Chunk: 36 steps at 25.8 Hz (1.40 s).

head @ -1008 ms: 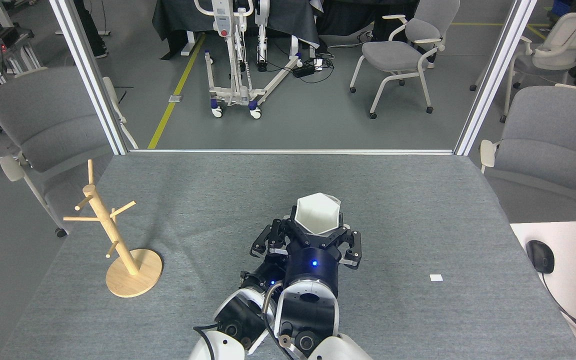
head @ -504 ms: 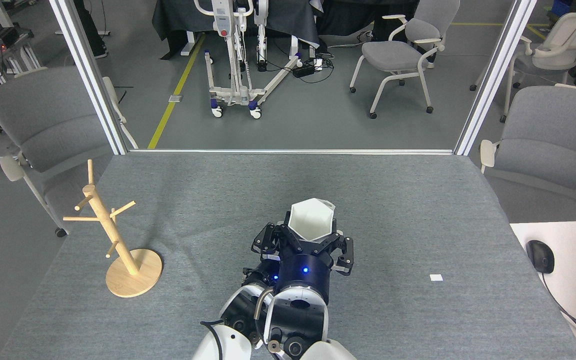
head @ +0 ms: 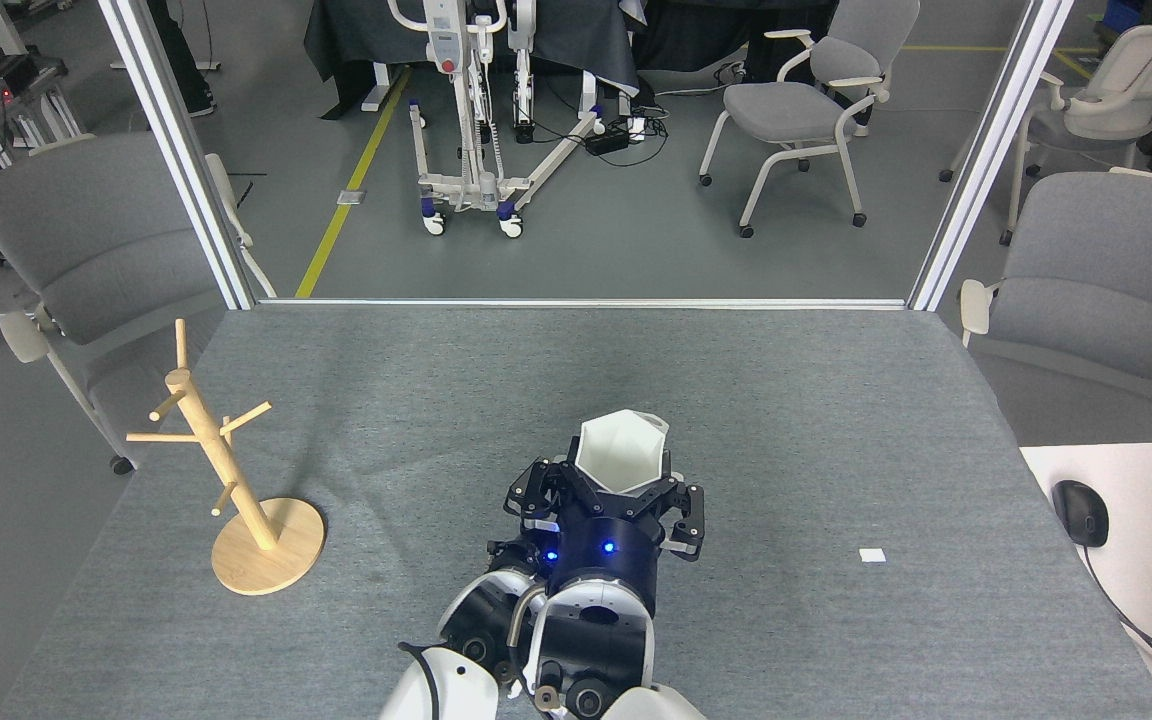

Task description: Hang cup on storage rack

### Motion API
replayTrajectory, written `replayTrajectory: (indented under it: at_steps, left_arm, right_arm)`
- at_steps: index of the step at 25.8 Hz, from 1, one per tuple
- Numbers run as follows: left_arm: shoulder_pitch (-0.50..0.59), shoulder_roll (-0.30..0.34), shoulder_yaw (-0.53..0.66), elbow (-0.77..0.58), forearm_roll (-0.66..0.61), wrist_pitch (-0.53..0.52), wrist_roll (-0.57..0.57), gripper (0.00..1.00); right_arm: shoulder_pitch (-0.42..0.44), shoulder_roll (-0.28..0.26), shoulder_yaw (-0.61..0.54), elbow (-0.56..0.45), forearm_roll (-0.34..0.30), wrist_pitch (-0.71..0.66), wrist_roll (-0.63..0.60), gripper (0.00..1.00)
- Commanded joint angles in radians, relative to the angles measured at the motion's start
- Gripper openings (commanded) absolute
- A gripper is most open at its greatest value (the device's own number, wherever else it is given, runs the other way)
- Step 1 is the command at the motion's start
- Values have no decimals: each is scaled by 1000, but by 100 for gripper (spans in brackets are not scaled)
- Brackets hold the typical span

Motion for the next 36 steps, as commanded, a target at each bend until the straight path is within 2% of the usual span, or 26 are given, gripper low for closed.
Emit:
replayTrajectory:
  at_steps: [1,5,17,19,23,27,31,32,34,36]
  left_arm:
    - [2,3,0,-2,0,-15,44,0]
    - [3,4,0,-1,0,-15,44,0]
    - [18,8,0,19,-3,-15,46,0]
    - [22,8,0,19,-4,-15,46,0]
    - [23,11,-1,24,-6,-15,46,0]
    - [75,14,0,25,-10,-13,56,0]
    - [161,41,8,5,-29,8,64,0]
    - [186,64,16,-12,-36,21,70,0]
    - [241,124,46,-68,-36,48,88,0]
    - [322,176,79,-147,-36,53,116,0]
  right_arm:
    - [0,-1,-3,15,2,-27,-20,96]
    - [2,-4,-3,15,2,-33,-54,99]
    - [22,2,-15,13,-15,-36,-344,98]
    - [23,6,-17,11,-59,-36,-418,98]
    - [20,16,-35,11,-194,-39,-568,98]
    - [19,16,-187,4,-300,-166,-638,98]
    - [26,2,-460,2,-449,-463,-681,99]
    - [33,-10,-526,4,-483,-539,-712,99]
    - [54,-70,-637,16,-532,-662,-784,99]
    - [77,-132,-745,56,-547,-782,-844,99]
